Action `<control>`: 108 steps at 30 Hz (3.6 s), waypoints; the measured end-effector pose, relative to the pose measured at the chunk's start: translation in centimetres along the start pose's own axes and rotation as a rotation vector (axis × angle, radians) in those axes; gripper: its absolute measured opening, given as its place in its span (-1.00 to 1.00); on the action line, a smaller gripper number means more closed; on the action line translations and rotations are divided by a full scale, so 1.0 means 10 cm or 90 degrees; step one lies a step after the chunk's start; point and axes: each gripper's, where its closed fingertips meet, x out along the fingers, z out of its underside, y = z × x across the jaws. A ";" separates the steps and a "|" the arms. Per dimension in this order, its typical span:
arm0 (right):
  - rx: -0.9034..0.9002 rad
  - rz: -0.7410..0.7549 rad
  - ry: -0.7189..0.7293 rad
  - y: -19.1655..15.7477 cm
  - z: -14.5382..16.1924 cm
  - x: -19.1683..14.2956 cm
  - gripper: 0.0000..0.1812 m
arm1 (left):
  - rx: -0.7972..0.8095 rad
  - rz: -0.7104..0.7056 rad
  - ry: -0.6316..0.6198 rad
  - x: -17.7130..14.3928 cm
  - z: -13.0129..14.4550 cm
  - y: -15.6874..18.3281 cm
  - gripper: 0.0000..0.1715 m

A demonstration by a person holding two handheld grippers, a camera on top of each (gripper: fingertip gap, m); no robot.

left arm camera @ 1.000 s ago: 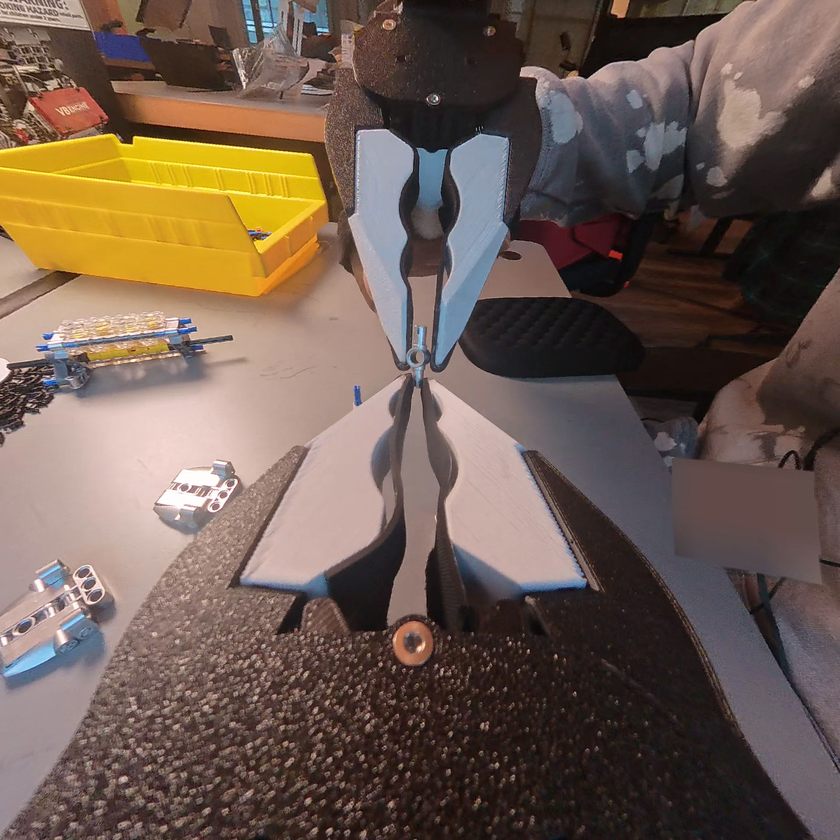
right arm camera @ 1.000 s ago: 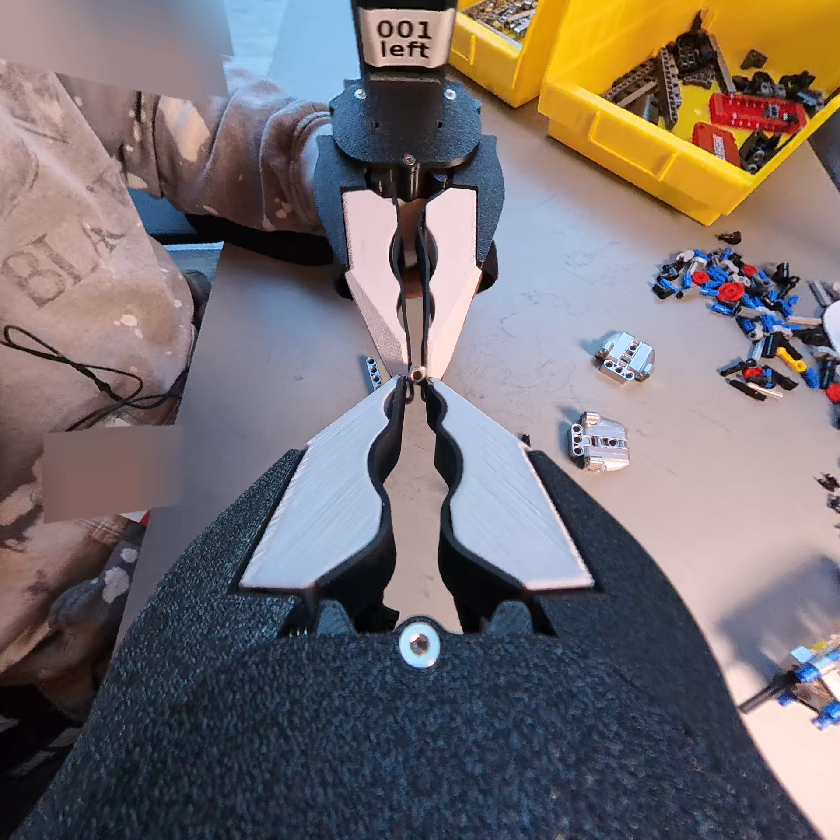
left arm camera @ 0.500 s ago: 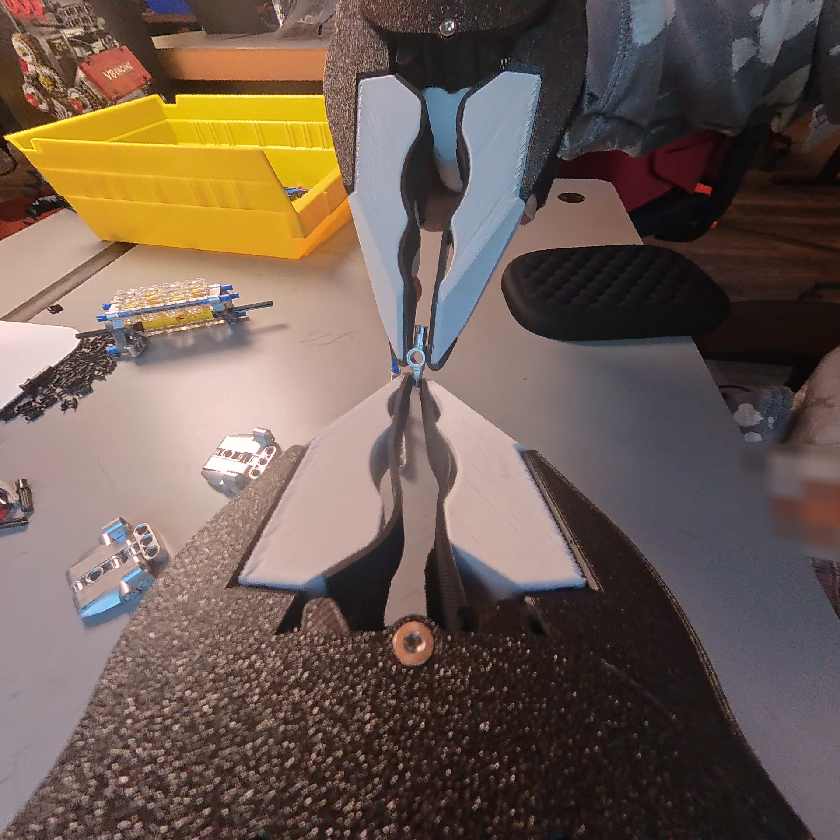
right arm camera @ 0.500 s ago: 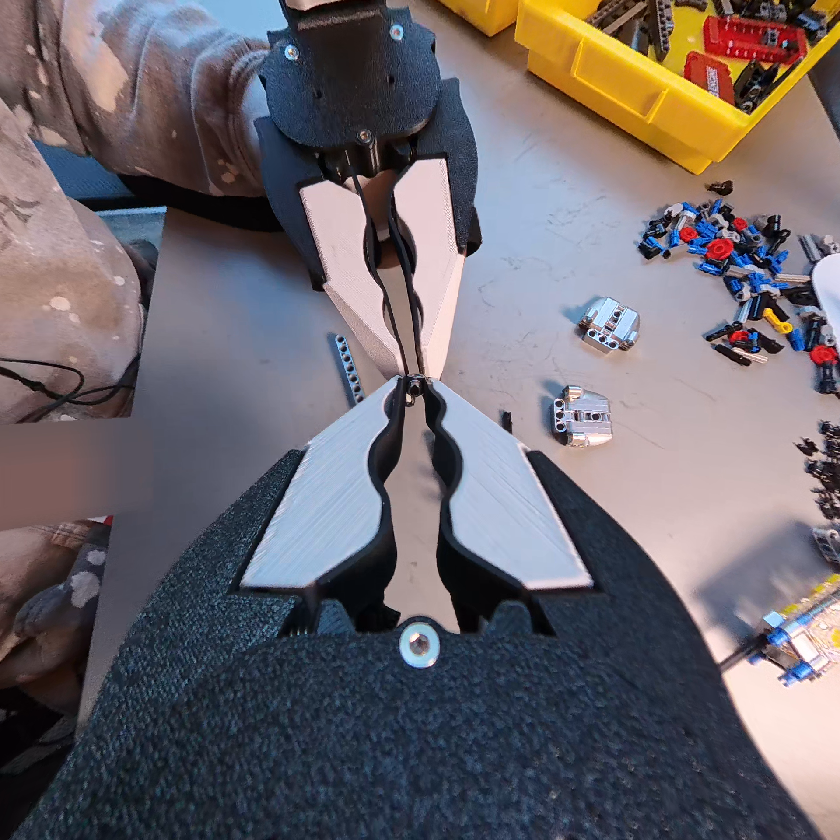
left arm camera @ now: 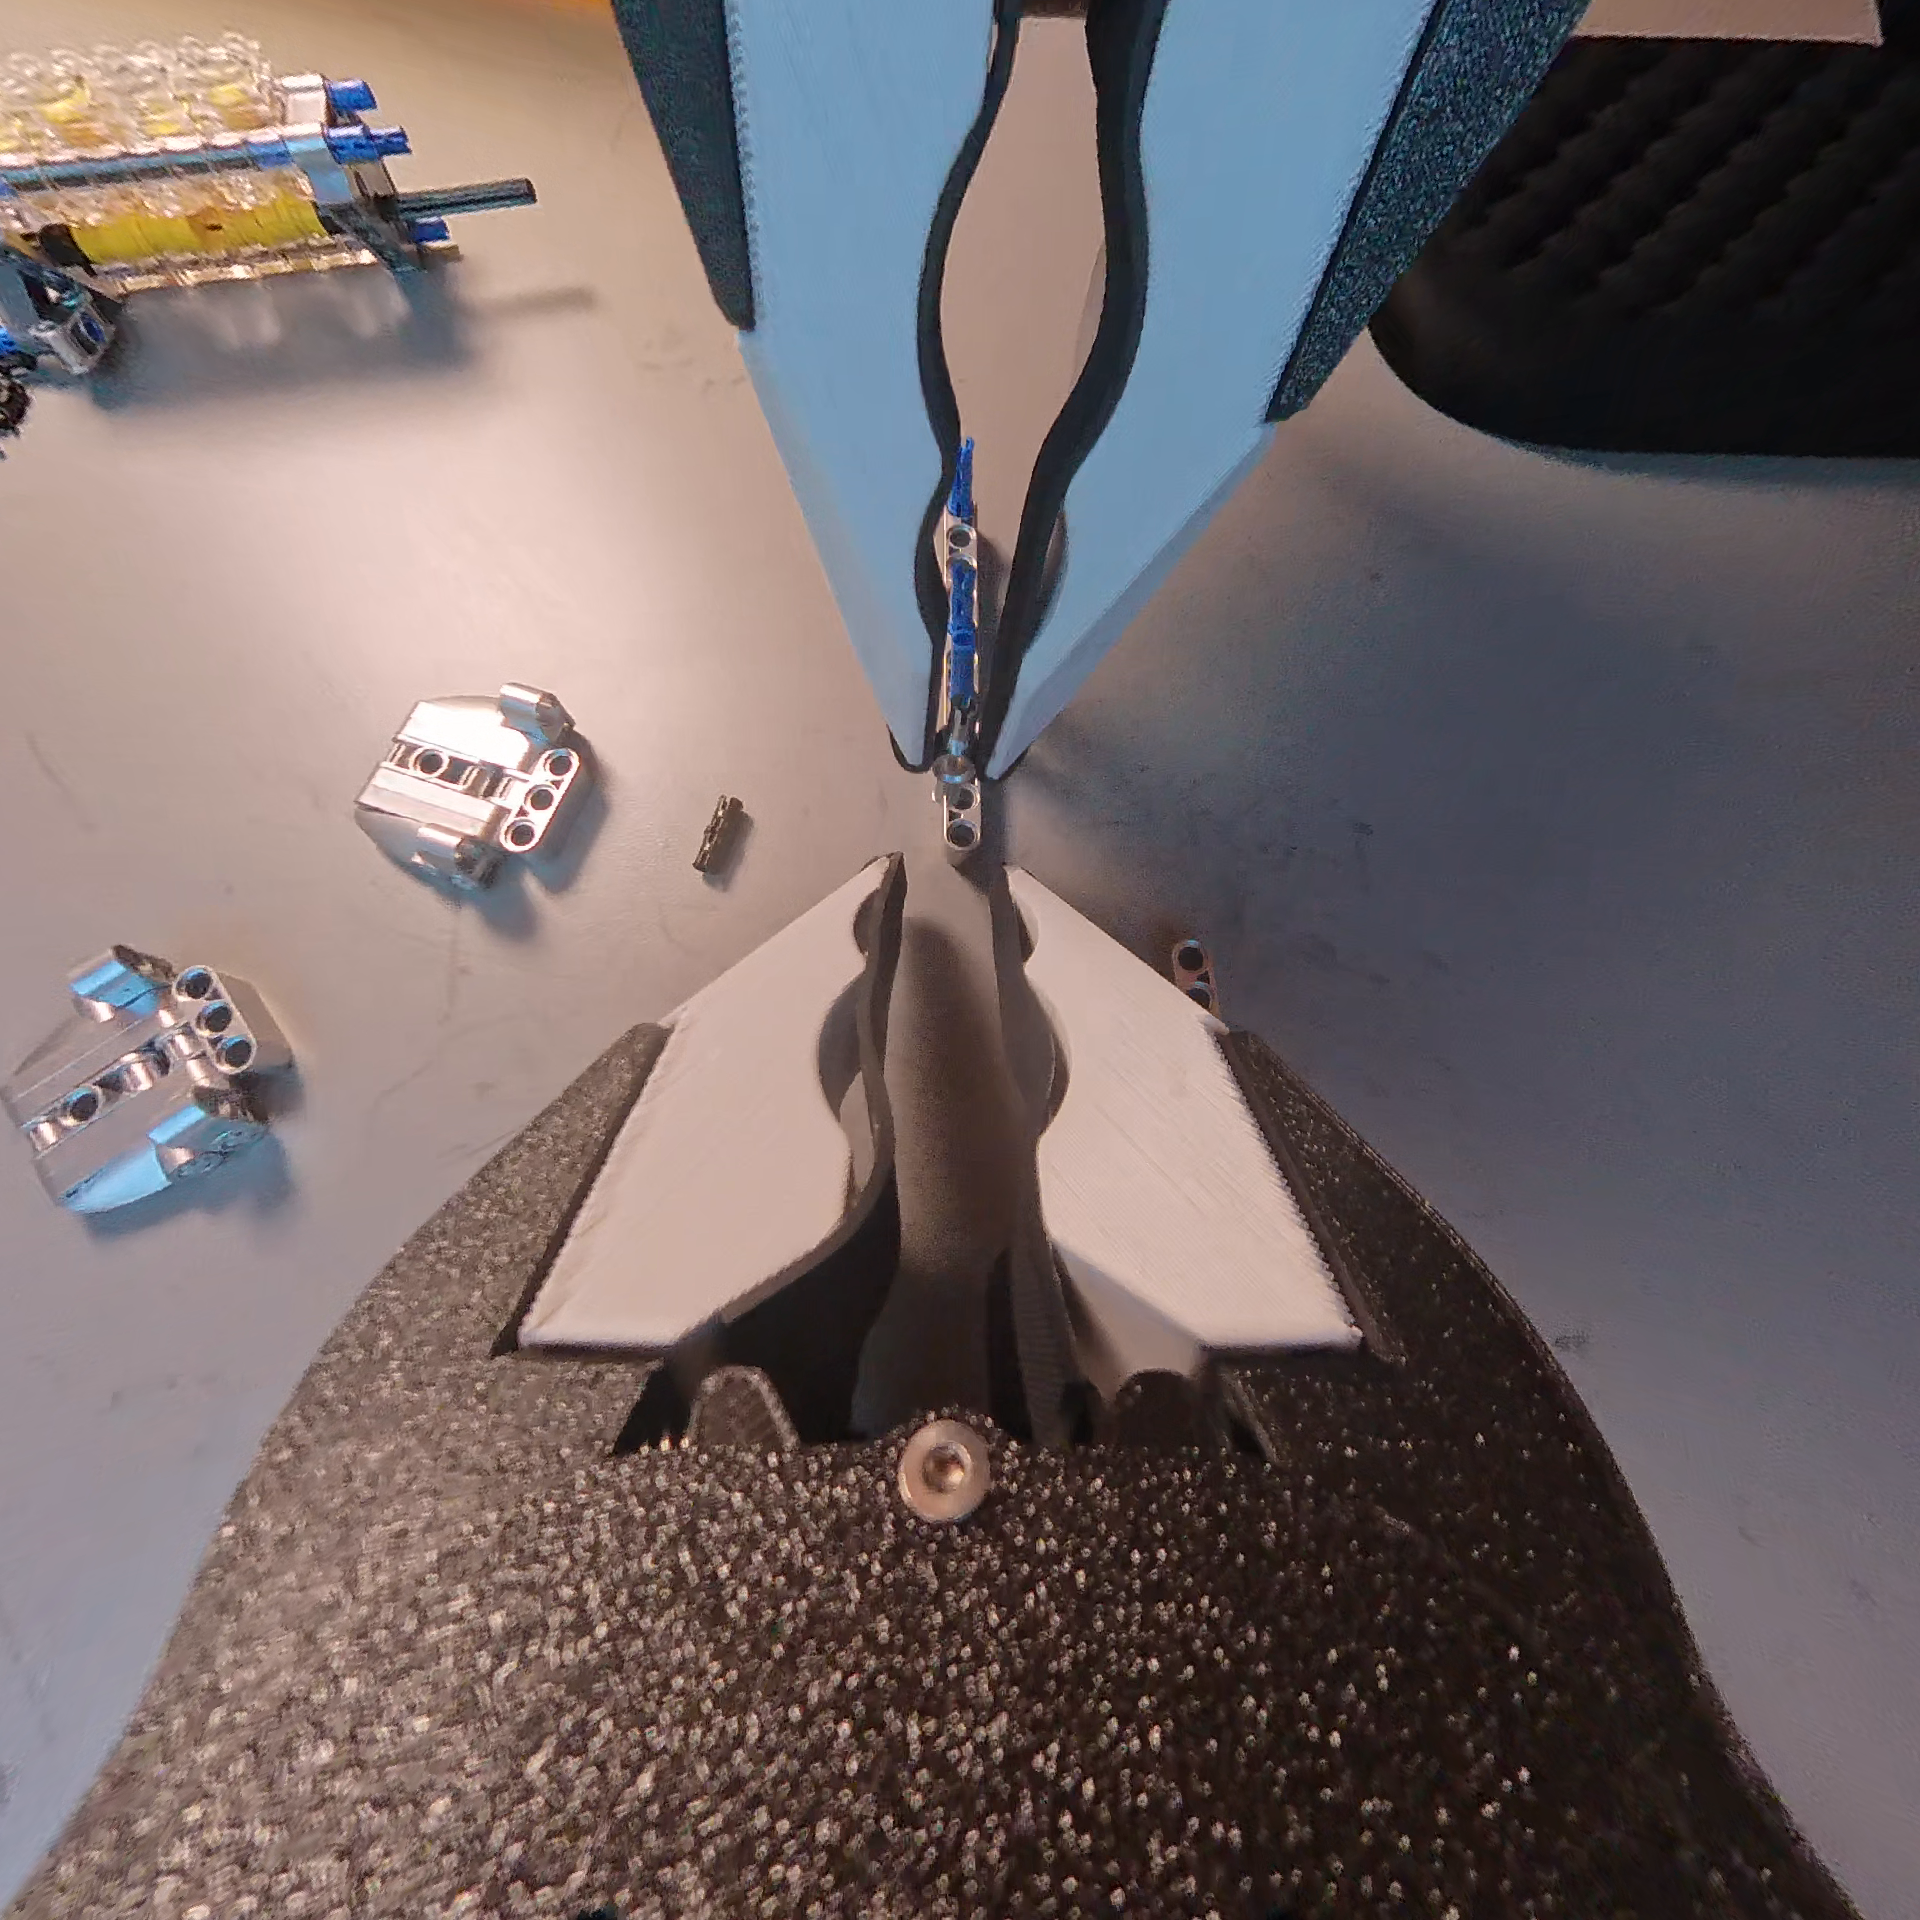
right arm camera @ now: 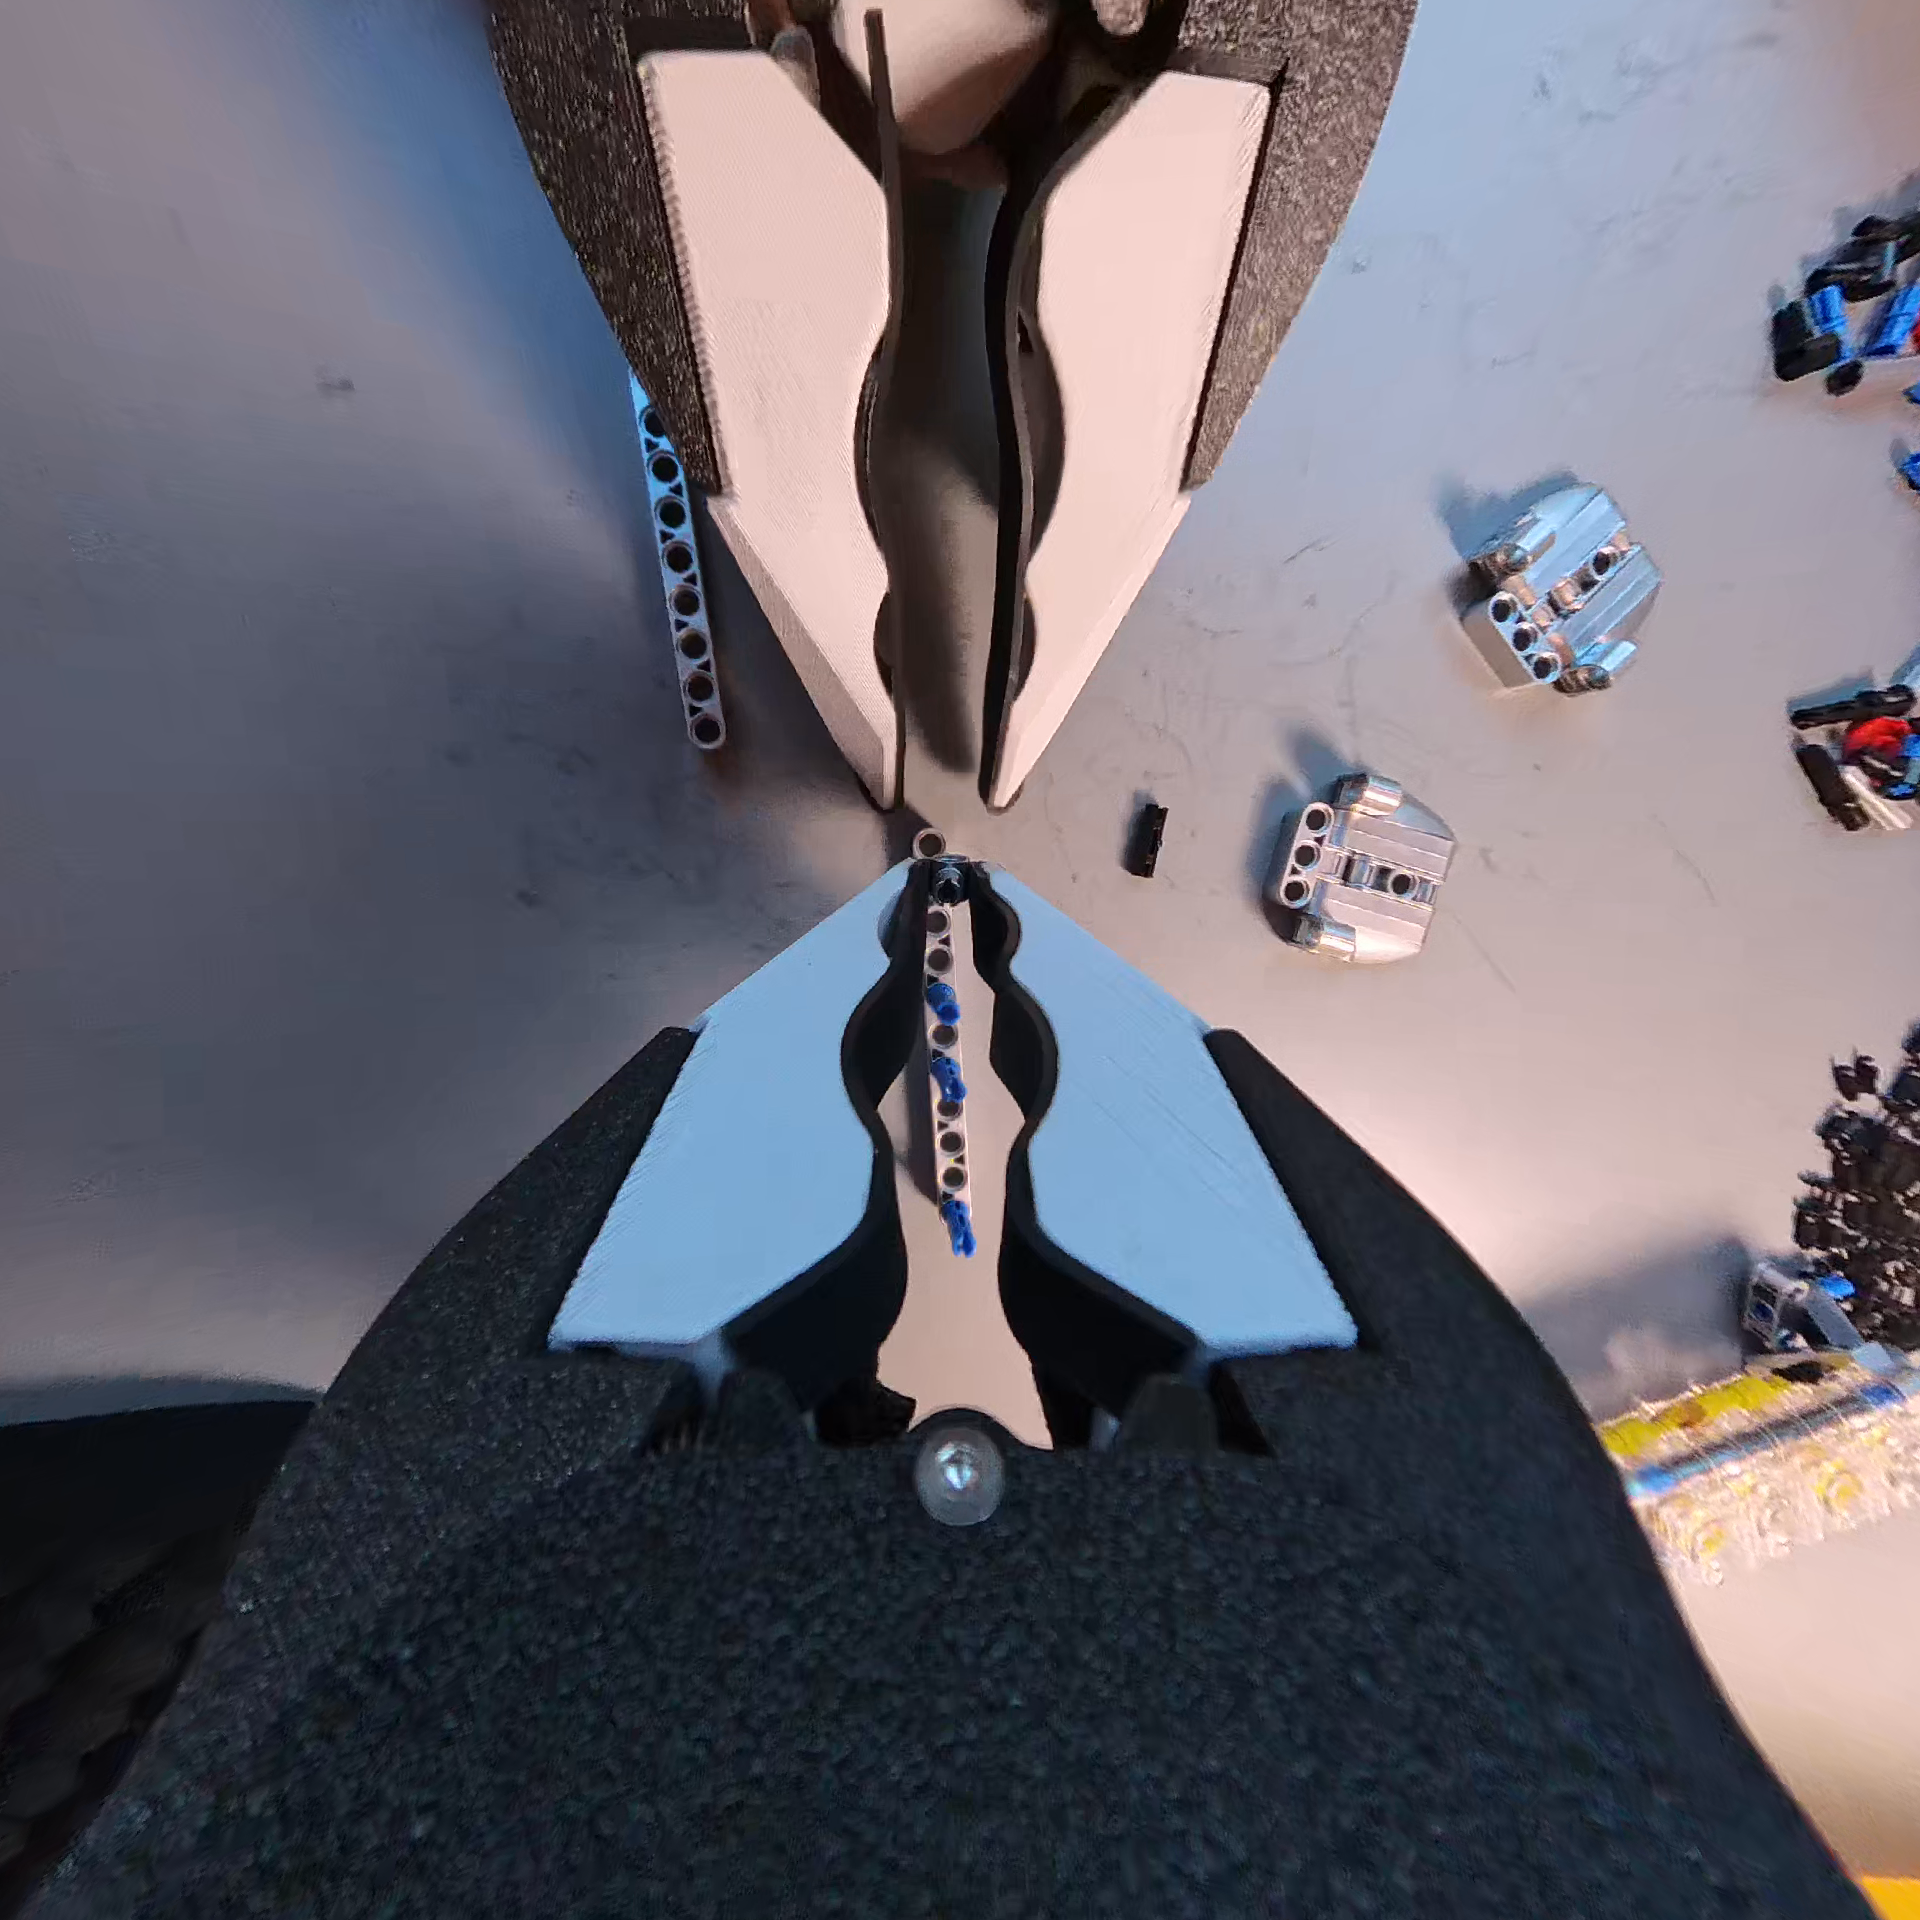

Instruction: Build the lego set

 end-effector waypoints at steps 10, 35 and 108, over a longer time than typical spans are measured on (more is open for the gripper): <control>-0.003 -0.035 -0.027 -0.05 -0.01 0.08 -0.94 | 0.006 -0.001 -0.017 0.10 -0.01 0.03 -0.94; -0.005 -0.068 -0.087 -0.08 0.00 0.13 -0.95 | -0.006 -0.004 -0.016 0.09 0.01 0.04 -0.95; 0.097 0.034 0.130 -0.37 0.06 -0.19 -0.94 | 0.049 0.070 -0.079 -0.14 0.19 0.10 -0.93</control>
